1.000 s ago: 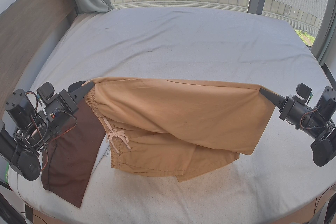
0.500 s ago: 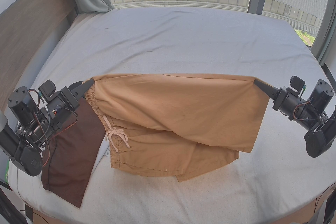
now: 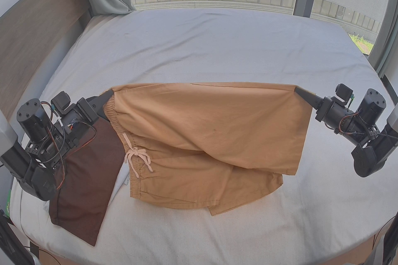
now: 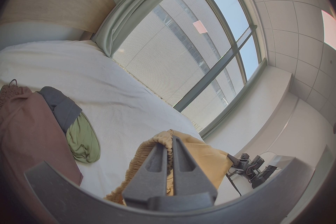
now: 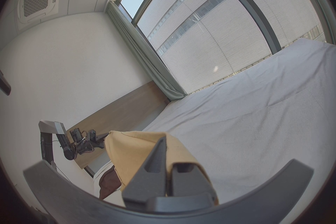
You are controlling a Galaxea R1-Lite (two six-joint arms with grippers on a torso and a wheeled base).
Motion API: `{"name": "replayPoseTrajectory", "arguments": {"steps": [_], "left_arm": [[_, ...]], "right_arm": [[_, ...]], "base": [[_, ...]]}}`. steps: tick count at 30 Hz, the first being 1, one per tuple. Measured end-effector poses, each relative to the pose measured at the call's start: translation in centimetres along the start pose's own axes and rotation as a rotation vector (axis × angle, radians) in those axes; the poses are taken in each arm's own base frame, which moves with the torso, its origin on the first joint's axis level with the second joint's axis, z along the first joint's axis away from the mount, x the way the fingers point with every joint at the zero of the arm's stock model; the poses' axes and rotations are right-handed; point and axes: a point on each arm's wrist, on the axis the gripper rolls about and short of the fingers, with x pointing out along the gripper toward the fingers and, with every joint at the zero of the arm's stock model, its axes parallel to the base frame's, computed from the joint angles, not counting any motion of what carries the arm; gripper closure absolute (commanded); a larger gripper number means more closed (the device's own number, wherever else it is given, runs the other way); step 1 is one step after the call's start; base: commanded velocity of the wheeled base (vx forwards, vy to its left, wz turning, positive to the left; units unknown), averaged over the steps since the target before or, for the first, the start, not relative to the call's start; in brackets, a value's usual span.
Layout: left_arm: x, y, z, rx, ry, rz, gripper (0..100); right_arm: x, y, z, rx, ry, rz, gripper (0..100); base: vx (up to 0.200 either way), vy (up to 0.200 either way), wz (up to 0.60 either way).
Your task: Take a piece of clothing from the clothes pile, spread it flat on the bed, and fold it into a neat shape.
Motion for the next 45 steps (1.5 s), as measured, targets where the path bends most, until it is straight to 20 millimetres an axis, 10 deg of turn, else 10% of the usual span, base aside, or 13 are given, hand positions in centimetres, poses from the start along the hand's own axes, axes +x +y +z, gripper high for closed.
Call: {"name": "replayPoseTrajectory", "arguments": {"steps": [45], "left_arm": [[9.8,7.6,-2.8,-0.077,-0.098,0.014,100]], "right_arm": [[9.9,-8.0,-1.6,0.046,-0.115,0.023,100]], "base": [[0.000,0.000,0.00]]}}
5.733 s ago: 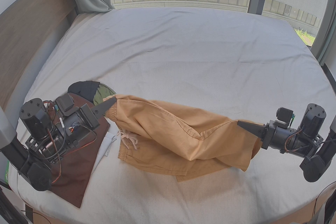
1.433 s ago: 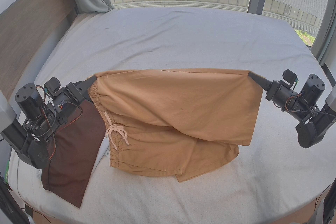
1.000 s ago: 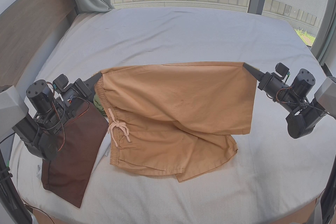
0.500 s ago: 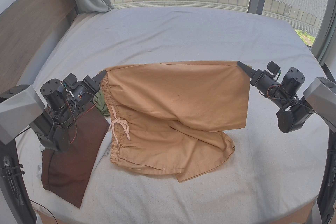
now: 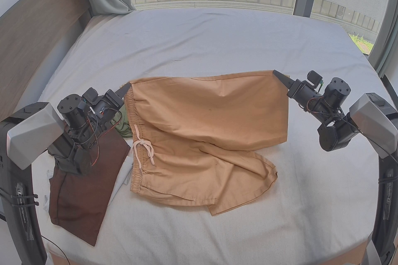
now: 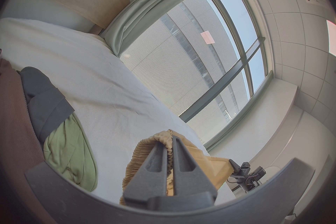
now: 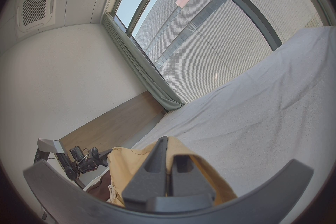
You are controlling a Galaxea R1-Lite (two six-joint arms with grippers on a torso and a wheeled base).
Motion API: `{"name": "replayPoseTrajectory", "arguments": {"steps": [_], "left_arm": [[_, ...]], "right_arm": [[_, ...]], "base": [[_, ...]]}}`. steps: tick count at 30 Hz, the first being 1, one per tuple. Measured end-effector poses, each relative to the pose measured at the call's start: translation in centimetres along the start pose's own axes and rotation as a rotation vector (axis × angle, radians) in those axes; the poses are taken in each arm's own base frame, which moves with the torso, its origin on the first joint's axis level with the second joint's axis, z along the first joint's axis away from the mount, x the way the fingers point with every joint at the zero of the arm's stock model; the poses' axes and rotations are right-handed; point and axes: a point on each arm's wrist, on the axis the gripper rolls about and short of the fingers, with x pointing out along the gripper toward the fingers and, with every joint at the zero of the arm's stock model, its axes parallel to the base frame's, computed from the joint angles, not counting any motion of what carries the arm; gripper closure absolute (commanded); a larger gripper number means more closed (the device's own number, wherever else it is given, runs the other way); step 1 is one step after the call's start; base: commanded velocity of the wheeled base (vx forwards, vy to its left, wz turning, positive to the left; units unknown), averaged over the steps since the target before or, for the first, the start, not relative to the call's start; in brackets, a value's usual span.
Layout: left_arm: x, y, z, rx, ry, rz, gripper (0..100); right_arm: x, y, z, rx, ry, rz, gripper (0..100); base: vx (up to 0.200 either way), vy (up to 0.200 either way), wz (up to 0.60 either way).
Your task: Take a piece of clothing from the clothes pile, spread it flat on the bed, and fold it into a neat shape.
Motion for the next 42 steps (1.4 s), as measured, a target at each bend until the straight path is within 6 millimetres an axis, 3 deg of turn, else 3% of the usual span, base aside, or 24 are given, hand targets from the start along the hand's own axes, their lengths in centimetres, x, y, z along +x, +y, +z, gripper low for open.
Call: {"name": "replayPoseTrajectory", "arguments": {"steps": [3,4,14,19,25,33,42], "left_arm": [[0.3,0.4,-0.3,0.000,0.001,-0.001,100],[0.4,0.6,-0.4,0.001,0.001,-0.002,0],[1.5,1.4,-1.0,-0.053,-0.001,-0.008,0],[1.5,1.8,-1.4,-0.076,0.022,0.018,0],[0.6,2.1,-1.7,-0.091,0.044,0.052,0],[-2.4,0.9,-1.7,-0.105,0.088,0.101,0],[-7.7,-3.1,0.5,-0.112,0.190,0.057,0]], "right_arm": [[0.4,-0.4,0.1,-0.003,-0.003,0.000,100],[0.5,-0.6,0.1,-0.001,-0.002,-0.003,0],[1.2,-1.8,-0.3,-0.009,-0.025,-0.024,0],[0.1,-1.6,-1.5,0.017,0.006,-0.047,0],[-1.6,0.0,-2.3,0.042,0.041,-0.060,0],[-4.3,3.1,-2.3,0.043,0.088,-0.072,0],[-8.0,6.6,-2.1,-0.002,0.169,-0.095,0]], "base": [[0.000,0.000,0.00],[0.000,0.000,0.00],[0.000,0.000,0.00],[0.000,0.000,0.00],[0.000,0.000,0.00],[0.000,0.000,0.00],[0.000,0.000,0.00]]}}
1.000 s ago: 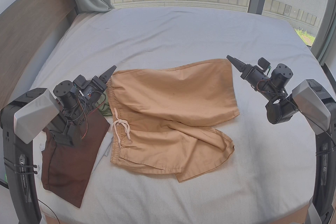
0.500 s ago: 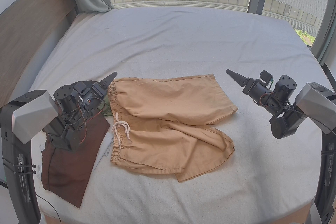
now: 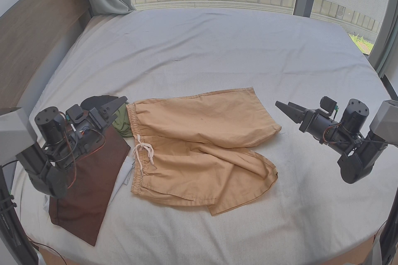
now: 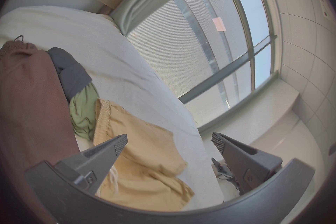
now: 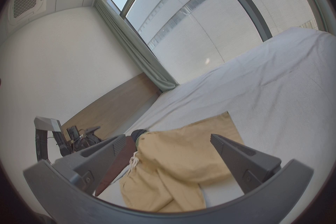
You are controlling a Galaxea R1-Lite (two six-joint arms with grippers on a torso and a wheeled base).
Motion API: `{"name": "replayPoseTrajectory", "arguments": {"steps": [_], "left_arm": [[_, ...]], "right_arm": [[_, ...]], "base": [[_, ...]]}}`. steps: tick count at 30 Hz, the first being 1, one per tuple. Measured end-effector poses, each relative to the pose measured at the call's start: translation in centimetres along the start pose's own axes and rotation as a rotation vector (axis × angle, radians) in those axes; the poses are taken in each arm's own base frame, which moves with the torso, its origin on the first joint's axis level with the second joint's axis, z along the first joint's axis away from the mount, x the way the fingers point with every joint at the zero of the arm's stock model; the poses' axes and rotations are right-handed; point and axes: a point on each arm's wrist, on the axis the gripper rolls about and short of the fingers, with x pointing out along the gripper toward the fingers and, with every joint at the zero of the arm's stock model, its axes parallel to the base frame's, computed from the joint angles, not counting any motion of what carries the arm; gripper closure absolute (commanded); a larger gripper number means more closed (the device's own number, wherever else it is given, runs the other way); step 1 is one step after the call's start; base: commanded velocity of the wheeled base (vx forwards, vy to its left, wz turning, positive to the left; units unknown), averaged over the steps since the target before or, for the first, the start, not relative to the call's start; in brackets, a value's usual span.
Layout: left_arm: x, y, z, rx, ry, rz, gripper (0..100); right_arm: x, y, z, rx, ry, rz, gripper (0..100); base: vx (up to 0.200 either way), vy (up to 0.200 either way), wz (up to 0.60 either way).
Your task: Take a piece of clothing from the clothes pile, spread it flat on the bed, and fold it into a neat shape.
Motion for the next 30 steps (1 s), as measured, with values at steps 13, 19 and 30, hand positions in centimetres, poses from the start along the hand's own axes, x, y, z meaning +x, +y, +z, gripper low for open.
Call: {"name": "replayPoseTrajectory", "arguments": {"steps": [13,19,30], "left_arm": [[-7.4,-4.6,-0.1,0.213,0.166,-0.171,0],[-8.5,-4.5,-1.0,0.423,0.185,-0.182,0],[-9.1,-2.9,-2.6,0.604,0.244,-0.159,0]], "right_arm": [[-4.7,3.5,-0.7,-0.029,0.088,-0.015,0],[-5.3,3.6,-1.5,-0.062,0.119,-0.024,0],[-5.7,2.9,-3.6,-0.058,0.194,-0.048,0]], "base": [[0.000,0.000,0.00],[0.000,0.000,0.00],[0.000,0.000,0.00]]}}
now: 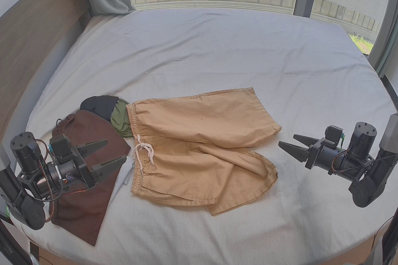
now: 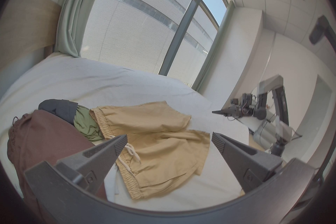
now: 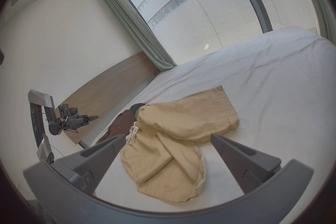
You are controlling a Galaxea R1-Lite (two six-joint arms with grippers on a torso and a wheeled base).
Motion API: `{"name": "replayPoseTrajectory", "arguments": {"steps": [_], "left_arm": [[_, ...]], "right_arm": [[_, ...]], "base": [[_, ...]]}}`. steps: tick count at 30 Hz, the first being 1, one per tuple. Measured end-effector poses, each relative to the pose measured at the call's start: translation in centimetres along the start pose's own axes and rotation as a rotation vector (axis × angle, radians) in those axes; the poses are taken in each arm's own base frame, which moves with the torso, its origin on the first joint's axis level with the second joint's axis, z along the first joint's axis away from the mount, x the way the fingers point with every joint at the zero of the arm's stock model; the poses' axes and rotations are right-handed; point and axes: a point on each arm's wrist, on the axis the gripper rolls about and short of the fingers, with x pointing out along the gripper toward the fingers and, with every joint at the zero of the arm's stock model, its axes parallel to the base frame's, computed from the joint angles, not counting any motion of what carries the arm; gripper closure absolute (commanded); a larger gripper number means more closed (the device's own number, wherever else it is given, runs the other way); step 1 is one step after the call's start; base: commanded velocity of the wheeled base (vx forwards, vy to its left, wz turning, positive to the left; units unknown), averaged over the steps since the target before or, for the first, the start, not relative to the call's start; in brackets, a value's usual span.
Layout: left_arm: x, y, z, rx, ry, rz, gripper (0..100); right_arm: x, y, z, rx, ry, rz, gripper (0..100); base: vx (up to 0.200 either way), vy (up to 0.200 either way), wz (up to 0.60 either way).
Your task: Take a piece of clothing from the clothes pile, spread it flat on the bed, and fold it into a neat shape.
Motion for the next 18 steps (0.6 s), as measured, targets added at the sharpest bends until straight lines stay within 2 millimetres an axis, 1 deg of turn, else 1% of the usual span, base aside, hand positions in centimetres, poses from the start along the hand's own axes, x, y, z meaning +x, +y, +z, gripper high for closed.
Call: {"name": "replayPoseTrajectory", "arguments": {"steps": [3,7,18], "left_arm": [[0.2,0.4,-0.8,0.044,0.025,0.009,0],[0.3,0.8,-1.5,0.036,0.050,0.015,0],[0.4,0.9,-2.2,0.015,0.074,0.014,0]], "right_arm": [[0.0,-0.1,-0.5,0.011,0.017,-0.005,0],[-0.2,-0.3,-1.3,0.030,0.047,-0.016,0],[0.0,-1.1,-3.8,0.027,0.131,-0.042,0]], "base": [[0.000,0.000,0.00],[0.000,0.000,0.00],[0.000,0.000,0.00]]}}
